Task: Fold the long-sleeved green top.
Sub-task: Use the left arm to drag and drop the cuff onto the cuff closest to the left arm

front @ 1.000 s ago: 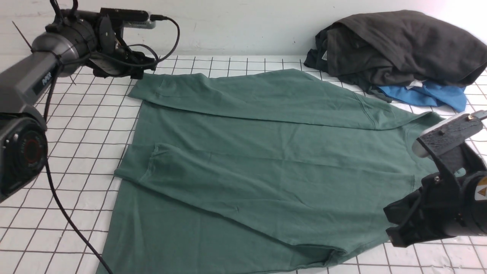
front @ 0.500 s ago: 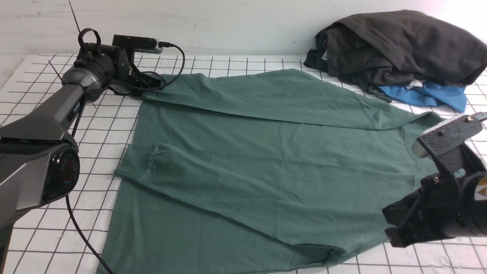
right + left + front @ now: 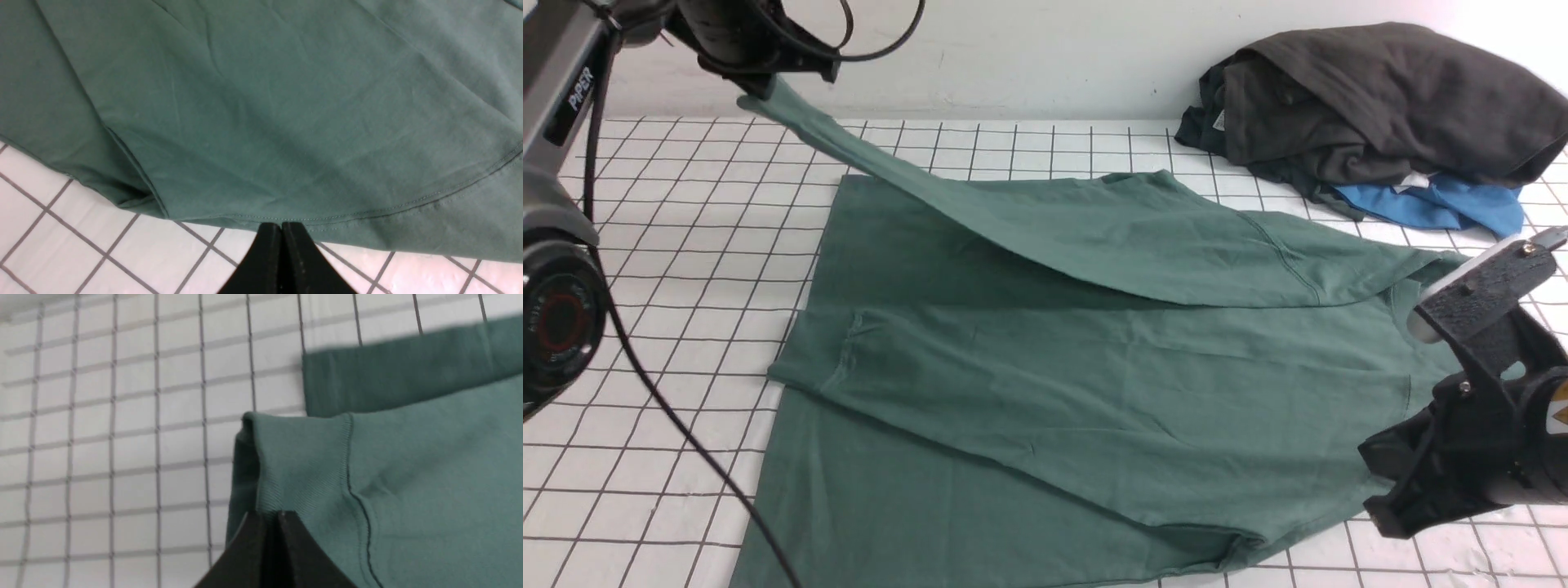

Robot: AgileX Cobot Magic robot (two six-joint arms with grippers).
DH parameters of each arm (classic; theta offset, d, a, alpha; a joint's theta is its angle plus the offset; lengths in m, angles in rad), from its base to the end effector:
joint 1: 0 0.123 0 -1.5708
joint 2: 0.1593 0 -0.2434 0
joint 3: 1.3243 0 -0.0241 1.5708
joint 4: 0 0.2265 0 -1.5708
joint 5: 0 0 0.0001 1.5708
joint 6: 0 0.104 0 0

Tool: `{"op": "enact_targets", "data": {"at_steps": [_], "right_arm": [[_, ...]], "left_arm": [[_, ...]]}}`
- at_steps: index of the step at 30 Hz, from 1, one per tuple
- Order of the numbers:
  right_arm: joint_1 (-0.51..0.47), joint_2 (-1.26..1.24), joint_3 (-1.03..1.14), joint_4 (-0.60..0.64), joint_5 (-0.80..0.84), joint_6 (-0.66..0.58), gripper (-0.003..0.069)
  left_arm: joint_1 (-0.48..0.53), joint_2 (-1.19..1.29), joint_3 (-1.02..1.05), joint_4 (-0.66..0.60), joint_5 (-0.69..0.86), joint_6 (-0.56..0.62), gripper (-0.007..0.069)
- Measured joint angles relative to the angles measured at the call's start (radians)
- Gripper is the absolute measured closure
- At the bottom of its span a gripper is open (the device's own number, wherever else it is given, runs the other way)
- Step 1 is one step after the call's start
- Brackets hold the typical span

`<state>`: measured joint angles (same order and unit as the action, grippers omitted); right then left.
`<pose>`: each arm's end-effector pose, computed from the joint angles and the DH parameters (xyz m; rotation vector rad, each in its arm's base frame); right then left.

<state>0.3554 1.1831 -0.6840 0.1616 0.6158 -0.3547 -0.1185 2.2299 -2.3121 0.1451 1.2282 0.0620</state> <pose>0.1992 0.0843 0.2031 -0.7718 2.4774 0.1691 0.4461 -0.0388 0.2616 0.2532 2.6088 0.1767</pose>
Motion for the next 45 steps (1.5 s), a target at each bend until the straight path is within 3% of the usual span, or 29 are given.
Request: {"op": "enact_targets", "data": {"at_steps": [6,11,19,26,35,38,41,45], "right_arm": [[0.0,-0.017,0.0,0.006,-0.017,0.0,0.0669],[0.0,-0.017,0.0,0.057,-0.03,-0.007,0.0669],[0.0,-0.017,0.0,0.08,-0.033,-0.02,0.0669],[0.0,-0.017,0.0,0.082,-0.033,-0.022,0.0669],[-0.013,-0.01,-0.014,0.079,-0.033,0.09,0.0659],[-0.066,0.053,-0.094,0.054,-0.029,0.143,0.0614],[-0.141,0.206,-0.246,0.045,-0.011,0.162,0.051],[-0.17,0.392,-0.412,0.029,-0.007,0.163,0.0379]], "left_arm": [[-0.009,-0.165,0.537,-0.065,0.001,-0.019,0.0622],[-0.009,-0.229,0.744,-0.026,-0.062,-0.062,0.0617],[-0.04,-0.316,0.755,0.055,-0.094,-0.118,0.0508],[-0.143,-0.52,0.746,0.071,-0.113,-0.152,0.0502],[-0.143,-0.542,0.77,0.107,-0.106,-0.178,0.0468],[-0.143,-0.535,0.779,0.105,-0.121,-0.178,0.042],[-0.143,-0.521,0.779,0.105,-0.151,-0.178,0.0354],[-0.143,-0.498,0.78,0.105,-0.159,-0.176,0.0323]]}}
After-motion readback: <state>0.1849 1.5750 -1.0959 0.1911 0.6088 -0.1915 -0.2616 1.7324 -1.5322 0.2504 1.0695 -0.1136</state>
